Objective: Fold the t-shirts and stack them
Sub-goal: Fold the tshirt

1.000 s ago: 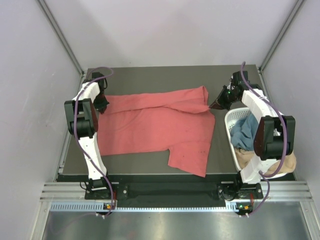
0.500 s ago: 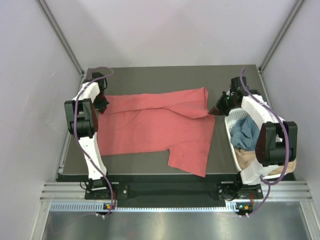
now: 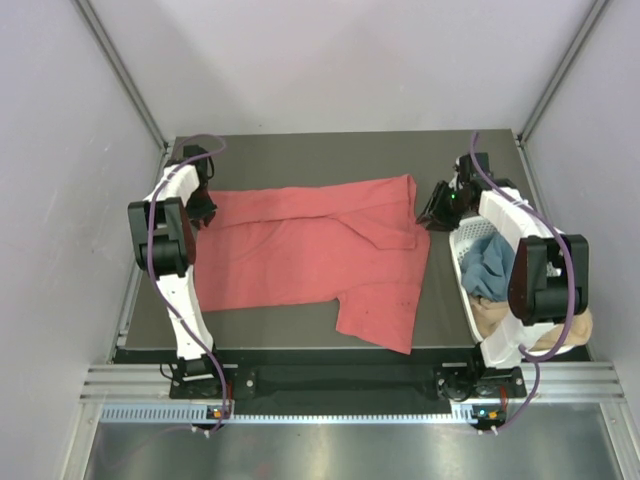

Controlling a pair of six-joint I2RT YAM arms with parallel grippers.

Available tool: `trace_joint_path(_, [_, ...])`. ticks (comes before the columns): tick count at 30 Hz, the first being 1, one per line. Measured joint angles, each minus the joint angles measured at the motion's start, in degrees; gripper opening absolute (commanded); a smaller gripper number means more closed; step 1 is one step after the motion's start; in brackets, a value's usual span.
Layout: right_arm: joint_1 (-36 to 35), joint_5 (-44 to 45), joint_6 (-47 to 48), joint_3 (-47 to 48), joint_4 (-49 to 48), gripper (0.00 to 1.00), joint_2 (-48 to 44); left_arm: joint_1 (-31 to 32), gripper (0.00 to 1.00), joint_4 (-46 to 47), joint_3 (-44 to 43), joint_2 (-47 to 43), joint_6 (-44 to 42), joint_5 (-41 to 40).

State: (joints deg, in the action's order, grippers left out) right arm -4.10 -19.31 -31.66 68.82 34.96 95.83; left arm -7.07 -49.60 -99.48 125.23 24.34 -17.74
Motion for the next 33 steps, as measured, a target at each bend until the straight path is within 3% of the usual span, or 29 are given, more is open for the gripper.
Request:
trace_joint_path(5, [-0.04, 1.46, 5.62, 9.86, -3.93, 0.43, 4.79, -0.09, 0.38, -0.87, 0.61, -1.18, 1.81, -0.59])
trace_joint_path(7, [-0.07, 1.25, 7.21, 16.33, -6.27, 0.43, 9.07, -0.11, 0.33, -1.51, 0.59, -2.03, 2.80, -0.52])
trace_joint_path(9, [-0.11, 1.09, 8.35, 21.59, -9.05, 0.46, 13.20, -0.11, 0.22, -1.64, 0.61, -3.28, 3.74, -0.24])
trace_joint_path(13, [-0.24, 0.94, 10.21, 27.58, -10.93, 0.50, 20.15, -0.11, 0.14, -0.04, 0.59, -6.27, 4.79, 2.14])
trace_joint_path(20, [-0.31, -0.24, 11.26, 29.57, -11.54, 0.51, 26.10, -0.11, 0.04, 4.24, -1.86, -4.68, 5.77, 9.25])
trace_joint_path(33, [-0.31, -1.38, 12.04, 30.73, -12.46, 0.42, 28.00, -0.46, 0.02, 8.07, -5.77, 3.74, 7.32, 14.78])
